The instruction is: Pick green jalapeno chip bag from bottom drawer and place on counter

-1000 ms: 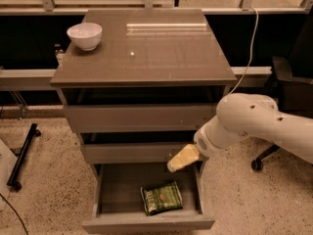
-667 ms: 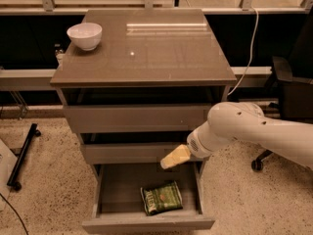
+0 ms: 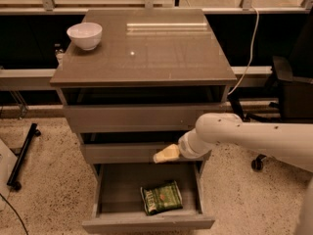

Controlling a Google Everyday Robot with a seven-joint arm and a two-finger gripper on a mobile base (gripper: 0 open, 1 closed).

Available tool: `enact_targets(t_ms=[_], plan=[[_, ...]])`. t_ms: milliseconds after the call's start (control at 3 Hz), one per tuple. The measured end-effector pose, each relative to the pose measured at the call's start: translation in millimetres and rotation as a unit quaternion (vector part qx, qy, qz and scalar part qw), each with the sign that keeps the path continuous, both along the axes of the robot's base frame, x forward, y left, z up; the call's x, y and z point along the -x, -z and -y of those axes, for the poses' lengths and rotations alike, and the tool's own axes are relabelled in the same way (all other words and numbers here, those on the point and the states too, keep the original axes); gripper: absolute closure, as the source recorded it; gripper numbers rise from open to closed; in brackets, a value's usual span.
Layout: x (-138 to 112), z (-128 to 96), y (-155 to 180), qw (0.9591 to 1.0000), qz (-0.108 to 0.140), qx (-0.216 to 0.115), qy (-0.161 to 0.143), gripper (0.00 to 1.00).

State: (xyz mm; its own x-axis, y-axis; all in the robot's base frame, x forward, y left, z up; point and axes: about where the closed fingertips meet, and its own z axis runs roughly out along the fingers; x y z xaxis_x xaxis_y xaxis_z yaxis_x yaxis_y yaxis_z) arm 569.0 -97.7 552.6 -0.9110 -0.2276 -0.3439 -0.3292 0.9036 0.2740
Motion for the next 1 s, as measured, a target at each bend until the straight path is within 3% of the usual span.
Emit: enact_targets(t_ms=[667, 1000], plan=[[-19, -7, 78, 0.9958, -0.053, -0.035, 0.066, 0.00], [-17, -8, 84, 0.9956, -0.058, -0.035, 0.066, 0.00]])
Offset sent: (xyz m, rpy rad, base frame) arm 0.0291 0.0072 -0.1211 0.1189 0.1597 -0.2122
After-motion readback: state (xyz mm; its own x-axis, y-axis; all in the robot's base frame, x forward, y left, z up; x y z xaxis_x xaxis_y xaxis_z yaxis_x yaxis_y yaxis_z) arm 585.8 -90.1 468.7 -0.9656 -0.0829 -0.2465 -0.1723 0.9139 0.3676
